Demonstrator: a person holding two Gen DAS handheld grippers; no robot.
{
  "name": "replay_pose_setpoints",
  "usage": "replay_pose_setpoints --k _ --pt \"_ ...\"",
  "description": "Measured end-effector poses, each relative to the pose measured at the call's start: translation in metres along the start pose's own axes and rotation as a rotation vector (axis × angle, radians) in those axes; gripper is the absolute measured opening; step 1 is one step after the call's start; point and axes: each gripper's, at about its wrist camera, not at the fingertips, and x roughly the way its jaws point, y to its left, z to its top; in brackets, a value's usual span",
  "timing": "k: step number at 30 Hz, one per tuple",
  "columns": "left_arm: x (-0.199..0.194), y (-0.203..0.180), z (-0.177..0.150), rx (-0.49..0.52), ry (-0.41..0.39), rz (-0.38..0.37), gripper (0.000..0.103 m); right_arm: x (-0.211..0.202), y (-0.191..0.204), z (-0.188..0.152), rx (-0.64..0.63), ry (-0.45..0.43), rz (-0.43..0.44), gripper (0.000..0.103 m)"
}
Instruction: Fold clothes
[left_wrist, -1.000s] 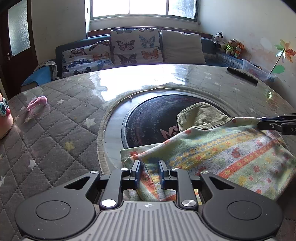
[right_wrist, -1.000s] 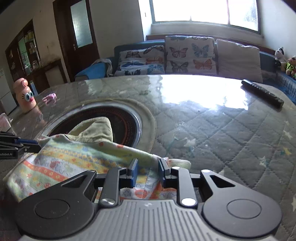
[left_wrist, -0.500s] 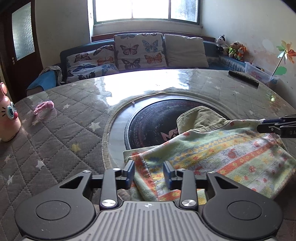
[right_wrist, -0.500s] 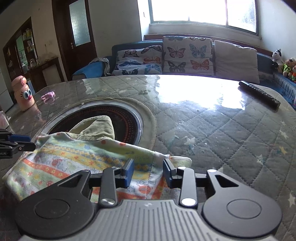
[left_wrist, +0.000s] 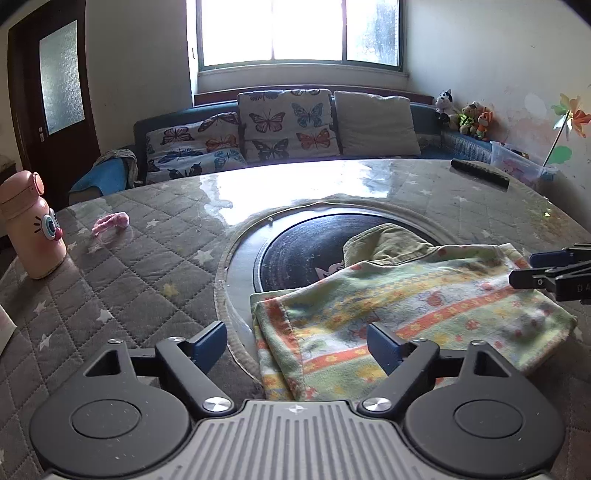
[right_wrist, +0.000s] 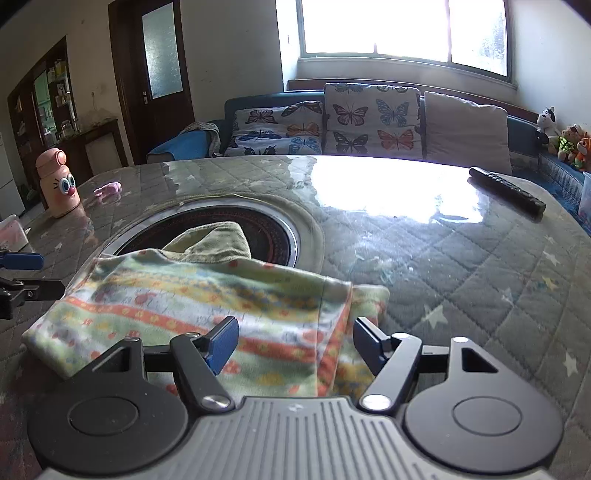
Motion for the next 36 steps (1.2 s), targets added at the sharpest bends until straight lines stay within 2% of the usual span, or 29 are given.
replay_pose_setpoints --k 3,5,6,9,16,26,30,36 --pt "-0.006 -0.003 -0.003 0.003 -0.012 -0.005 0.097 -0.005 0.002 -0.005 0.002 -0.002 0.002 0.073" --pt "-0.009 -0.004 -0.004 0.003 -0.020 -0.004 0.101 -0.011 0.006 -0.009 -0.002 -0.013 -0.003 0.082" --pt "-0.010 -0.004 -0.005 -0.001 -0.024 -0.007 0.103 -0.013 0.007 -0.010 -0.005 -0.018 -0.006 0.083" --pt "-0.013 -0.004 -0.006 -0.014 -0.032 -0.014 0.103 -0.020 0.010 -0.014 -0.017 -0.031 -0.008 0.085" --pt "-0.014 -0.007 -0.011 -0.014 -0.006 0.010 0.103 -0.037 0.021 -0.020 -0.041 -0.082 -0.012 0.103" --pt "-0.019 -0.007 -0.016 -0.029 0.009 0.032 0.103 -0.054 0.044 -0.023 -0.060 -0.164 0.016 0.103" --pt "-0.019 -0.008 -0.019 -0.029 0.018 0.036 0.103 -0.054 0.054 -0.024 -0.089 -0.164 0.027 0.103" --pt "-0.020 -0.008 -0.023 -0.036 0.028 0.044 0.103 -0.050 0.066 -0.027 -0.121 -0.118 0.036 0.103"
